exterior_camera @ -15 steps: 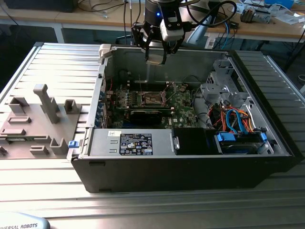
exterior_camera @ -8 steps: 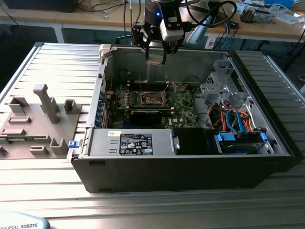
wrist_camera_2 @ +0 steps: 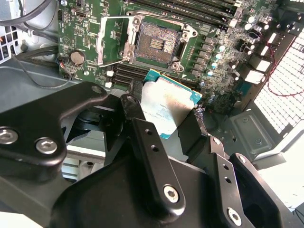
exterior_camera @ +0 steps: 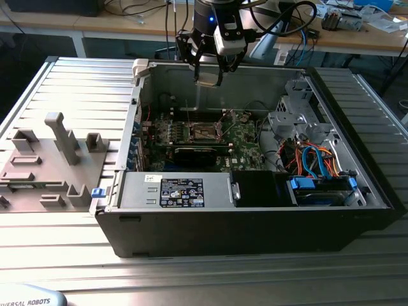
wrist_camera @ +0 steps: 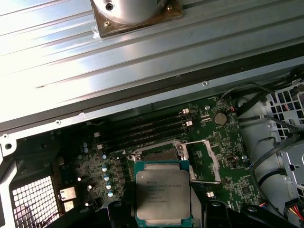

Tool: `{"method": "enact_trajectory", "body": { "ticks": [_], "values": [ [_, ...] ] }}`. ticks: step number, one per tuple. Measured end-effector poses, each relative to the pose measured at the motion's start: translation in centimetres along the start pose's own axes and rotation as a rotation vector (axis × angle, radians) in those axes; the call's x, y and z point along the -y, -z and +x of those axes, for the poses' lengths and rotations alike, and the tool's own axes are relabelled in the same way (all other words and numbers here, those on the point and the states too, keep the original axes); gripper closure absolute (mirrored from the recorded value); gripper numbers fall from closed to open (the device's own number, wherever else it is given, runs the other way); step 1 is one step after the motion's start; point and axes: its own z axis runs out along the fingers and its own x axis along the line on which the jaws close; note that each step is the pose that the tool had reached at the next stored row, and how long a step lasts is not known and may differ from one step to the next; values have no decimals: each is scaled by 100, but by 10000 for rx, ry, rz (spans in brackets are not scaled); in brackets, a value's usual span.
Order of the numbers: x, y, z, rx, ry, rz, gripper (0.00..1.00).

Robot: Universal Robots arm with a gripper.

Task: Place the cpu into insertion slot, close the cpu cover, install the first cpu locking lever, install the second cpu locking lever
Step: 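Place the cpu into insertion slot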

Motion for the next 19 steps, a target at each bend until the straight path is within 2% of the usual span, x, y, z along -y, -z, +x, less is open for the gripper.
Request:
{"method": "enact_trajectory", "body": {
  "ticks": [19],
  "values": [
    [0,-1,0,8,-94,-2,46]
  ]
}}
